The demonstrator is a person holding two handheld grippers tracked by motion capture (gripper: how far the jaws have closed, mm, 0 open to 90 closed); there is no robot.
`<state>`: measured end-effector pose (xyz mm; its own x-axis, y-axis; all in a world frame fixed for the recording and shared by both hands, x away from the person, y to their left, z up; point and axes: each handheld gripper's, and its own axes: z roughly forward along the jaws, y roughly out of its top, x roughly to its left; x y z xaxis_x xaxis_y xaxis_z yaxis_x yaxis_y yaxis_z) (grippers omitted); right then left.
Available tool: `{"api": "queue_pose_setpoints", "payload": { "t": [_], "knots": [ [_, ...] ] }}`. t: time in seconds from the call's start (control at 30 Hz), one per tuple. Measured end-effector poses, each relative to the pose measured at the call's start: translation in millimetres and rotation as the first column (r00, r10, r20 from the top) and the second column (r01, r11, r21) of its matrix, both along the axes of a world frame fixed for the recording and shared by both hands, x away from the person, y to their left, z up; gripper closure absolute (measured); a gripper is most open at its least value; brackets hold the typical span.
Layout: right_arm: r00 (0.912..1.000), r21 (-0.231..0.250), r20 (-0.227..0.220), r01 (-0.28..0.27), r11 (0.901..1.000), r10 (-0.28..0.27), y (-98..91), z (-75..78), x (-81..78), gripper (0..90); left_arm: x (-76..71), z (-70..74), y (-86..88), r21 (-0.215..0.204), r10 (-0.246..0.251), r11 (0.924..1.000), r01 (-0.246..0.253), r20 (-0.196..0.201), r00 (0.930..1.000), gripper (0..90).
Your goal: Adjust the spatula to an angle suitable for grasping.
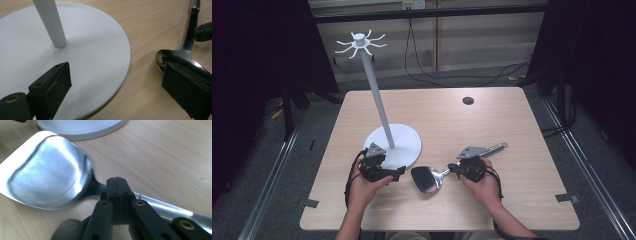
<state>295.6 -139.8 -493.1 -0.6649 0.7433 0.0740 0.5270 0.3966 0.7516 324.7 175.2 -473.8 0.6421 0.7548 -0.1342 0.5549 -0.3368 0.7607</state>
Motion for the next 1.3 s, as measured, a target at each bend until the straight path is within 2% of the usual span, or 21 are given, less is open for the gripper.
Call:
{"api": "queue_pose_setpoints", "payload": {
  "t": [0.2,0.33,0.37,0.4,0.47,0.5,0.6,0.7,0.87,0.97,1.1,1.13,1.2,1.3],
  "knots": [
    [0.9994,0.021,-0.013,-0.03,0.9993,0.031,19.8,-10.6,-0.2,90.0,0.0,1.2,0.6,-0.006,0.003,1.0,-0.003,0.006,1.0,8.5],
    [0.9976,0.016,-0.019,-0.065,0.9977,0.066,30.9,-14.0,-1.1,90.0,-0.1,2.1,1.1,-0.009,0.005,0.9999,-0.005,0.004,1.0,8.5],
    [0.9972,0.022,-0.013,-0.074,0.997,0.074,34.4,-15.0,-1.8,90.0,-0.5,2.3,0.5,-0.015,0.009,0.9998,-0.009,0.004,0.9999,8.5],
    [0.9965,-0.003,0.002,-0.084,0.9965,0.084,40.9,-14.1,-3.7,90.0,-0.5,3.5,0.4,-0.006,0.004,1.0,-0.004,0.007,1.0,8.5],
    [0.9966,-0.001,0.003,-0.082,0.9966,0.082,43.6,-14.1,-4.3,90.0,-0.7,4.1,-0.1,-0.005,0.004,1.0,-0.003,0.008,1.0,8.4],
    [0.9964,0.028,-0.011,-0.084,0.9961,0.084,47.7,-14.9,-4.7,90.0,-0.9,4.4,-1.0,-0.008,0.003,1.0,-0.003,0.008,1.0,8.5],
    [0.9951,0.054,-0.02,-0.096,0.994,0.097,53.4,-16.2,-6.6,90.0,-1.0,4.9,-1.5,-0.011,0.004,0.9999,-0.004,0.011,0.9999,8.4],
    [0.9942,0.05,-0.017,-0.105,0.9932,0.106,59.0,-16.1,-8.4,90.0,-0.8,6.2,-0.4,-0.009,0.003,1.0,-0.003,0.015,0.9999,8.5],
    [0.9882,0.071,-0.033,-0.147,0.9866,0.15,75.8,-16.3,-12.3,90.0,-0.9,8.7,0.9,-0.009,0.003,1.0,-0.003,0.018,0.9998,8.5],
    [0.9809,0.082,-0.047,-0.185,0.9793,0.189,90.6,-16.1,-16.8,90.0,-1.3,10.4,1.0,-0.007,0.005,1.0,-0.005,0.016,0.9999,8.5],
    [0.9794,0.085,-0.049,-0.191,0.9778,0.196,91.1,-14.8,-17.9,90.0,-1.6,11.5,0.1,0.009,-0.008,0.9999,0.008,0.013,0.9999,8.6],
    [0.9821,0.096,-0.046,-0.178,0.9794,0.183,81.3,-11.6,-17.2,90.0,-1.7,11.4,-1.0,0.008,-0.014,0.9999,0.014,0.008,0.9999,8.8],
    [0.9837,0.096,-0.039,-0.171,0.9805,0.176,76.6,-10.1,-16.6,89.8,-1.6,11.1,-3.1,0.017,-0.022,0.9996,0.022,0.007,0.9997,8.8],
    [0.9889,0.088,-0.023,-0.144,0.9856,0.147,56.4,-2.7,-15.4,89.1,-0.9,10.3,-8.2,0.025,-0.038,0.999,0.038,0.001,0.9993,8.9]
  ]
}}
